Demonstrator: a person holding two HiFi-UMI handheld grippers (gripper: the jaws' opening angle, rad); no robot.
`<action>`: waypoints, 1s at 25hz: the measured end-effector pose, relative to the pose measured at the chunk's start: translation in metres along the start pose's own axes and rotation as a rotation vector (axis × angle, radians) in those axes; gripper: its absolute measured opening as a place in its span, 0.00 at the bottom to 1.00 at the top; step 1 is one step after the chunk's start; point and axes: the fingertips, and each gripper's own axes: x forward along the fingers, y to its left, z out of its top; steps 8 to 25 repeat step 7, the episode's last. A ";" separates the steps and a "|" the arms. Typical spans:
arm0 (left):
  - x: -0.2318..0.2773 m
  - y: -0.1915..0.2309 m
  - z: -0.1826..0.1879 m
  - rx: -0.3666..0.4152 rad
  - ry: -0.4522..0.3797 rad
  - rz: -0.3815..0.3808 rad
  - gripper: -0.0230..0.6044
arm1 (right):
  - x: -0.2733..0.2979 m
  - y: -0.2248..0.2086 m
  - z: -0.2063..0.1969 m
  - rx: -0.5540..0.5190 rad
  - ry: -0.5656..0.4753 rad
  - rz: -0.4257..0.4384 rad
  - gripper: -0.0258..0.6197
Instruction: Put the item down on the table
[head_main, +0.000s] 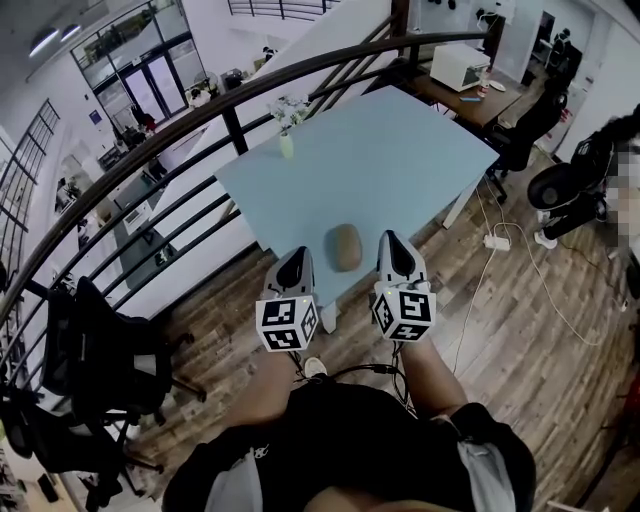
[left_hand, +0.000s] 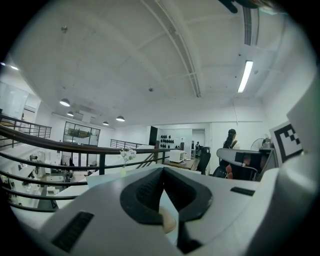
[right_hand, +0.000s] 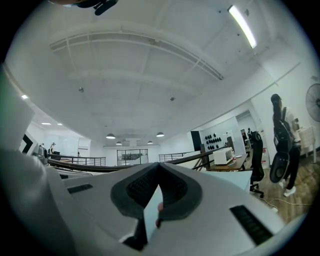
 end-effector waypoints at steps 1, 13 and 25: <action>-0.001 -0.001 0.000 0.001 -0.001 0.002 0.06 | -0.001 0.000 0.000 -0.001 0.000 0.003 0.04; -0.003 -0.004 0.001 0.004 0.000 0.012 0.06 | -0.002 0.000 0.001 -0.004 0.008 0.017 0.04; -0.003 -0.004 0.001 0.004 0.000 0.012 0.06 | -0.002 0.000 0.001 -0.004 0.008 0.017 0.04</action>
